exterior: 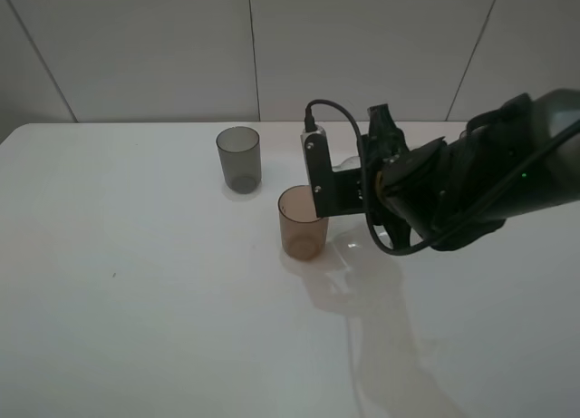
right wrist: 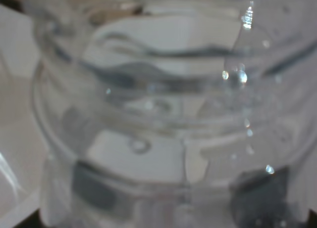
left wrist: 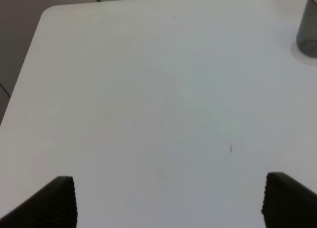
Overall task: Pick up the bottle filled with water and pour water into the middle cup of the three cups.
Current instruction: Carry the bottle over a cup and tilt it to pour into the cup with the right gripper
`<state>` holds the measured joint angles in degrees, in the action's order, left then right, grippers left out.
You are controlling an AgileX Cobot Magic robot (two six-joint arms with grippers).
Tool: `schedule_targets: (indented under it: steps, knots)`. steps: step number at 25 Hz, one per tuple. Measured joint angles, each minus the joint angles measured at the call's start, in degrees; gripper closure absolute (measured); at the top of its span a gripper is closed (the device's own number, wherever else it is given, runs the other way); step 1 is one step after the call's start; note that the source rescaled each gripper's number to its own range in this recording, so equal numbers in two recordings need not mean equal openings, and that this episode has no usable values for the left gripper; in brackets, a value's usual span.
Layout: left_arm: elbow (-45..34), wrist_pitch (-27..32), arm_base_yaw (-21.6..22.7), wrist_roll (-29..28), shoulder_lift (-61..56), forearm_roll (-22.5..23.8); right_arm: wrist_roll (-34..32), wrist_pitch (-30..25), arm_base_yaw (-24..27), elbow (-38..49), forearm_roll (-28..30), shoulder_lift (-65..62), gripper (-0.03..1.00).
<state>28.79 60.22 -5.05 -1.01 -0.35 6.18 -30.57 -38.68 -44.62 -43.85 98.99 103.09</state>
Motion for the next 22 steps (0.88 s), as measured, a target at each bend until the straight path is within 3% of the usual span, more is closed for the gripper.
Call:
schedule_targets:
  steps: [8, 17, 22]
  knots:
    - [0.00, 0.00, 0.00, 0.00, 0.00, 0.00, 2.36, -1.54, -0.02, -3.73, 0.00, 0.00, 0.94]
    - [0.00, 0.00, 0.00, 0.00, 0.00, 0.00, 11.13, -1.65, -0.02, -4.60, 0.00, 0.00, 0.94]
    - [0.00, 0.00, 0.00, 0.00, 0.00, 0.00, 12.45, -1.65, -0.02, -4.60, 0.00, 0.00, 0.94]
